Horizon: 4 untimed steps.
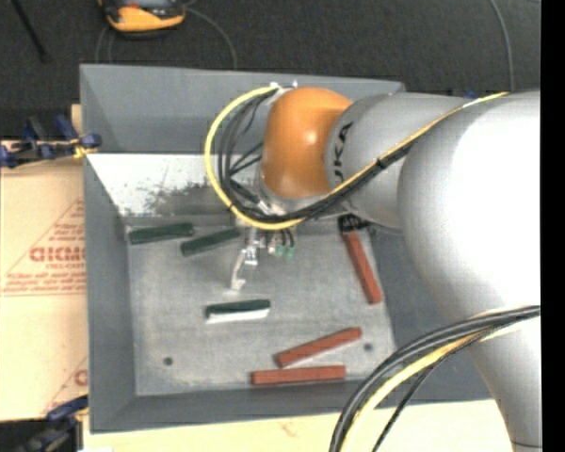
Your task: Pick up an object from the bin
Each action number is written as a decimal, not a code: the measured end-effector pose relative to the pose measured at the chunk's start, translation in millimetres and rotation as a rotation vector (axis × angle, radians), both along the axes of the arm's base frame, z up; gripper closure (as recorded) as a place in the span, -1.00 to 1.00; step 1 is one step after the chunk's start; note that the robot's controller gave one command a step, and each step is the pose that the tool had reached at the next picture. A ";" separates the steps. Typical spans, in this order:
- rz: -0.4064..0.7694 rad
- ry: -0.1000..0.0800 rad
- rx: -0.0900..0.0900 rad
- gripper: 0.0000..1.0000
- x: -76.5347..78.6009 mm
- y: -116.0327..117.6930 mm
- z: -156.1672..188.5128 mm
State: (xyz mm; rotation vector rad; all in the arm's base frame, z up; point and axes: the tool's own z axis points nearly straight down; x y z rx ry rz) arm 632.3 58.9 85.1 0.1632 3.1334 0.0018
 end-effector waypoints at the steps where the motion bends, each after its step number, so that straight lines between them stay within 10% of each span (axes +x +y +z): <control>1: -0.114 0.000 0.005 1.00 12.3 50.7 -3.8; 4: -0.213 -0.002 0.002 1.00 -7.9 54.1 70.1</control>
Offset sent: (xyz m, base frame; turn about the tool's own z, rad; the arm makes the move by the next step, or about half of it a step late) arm 0.0000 0.0000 0.0000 0.0000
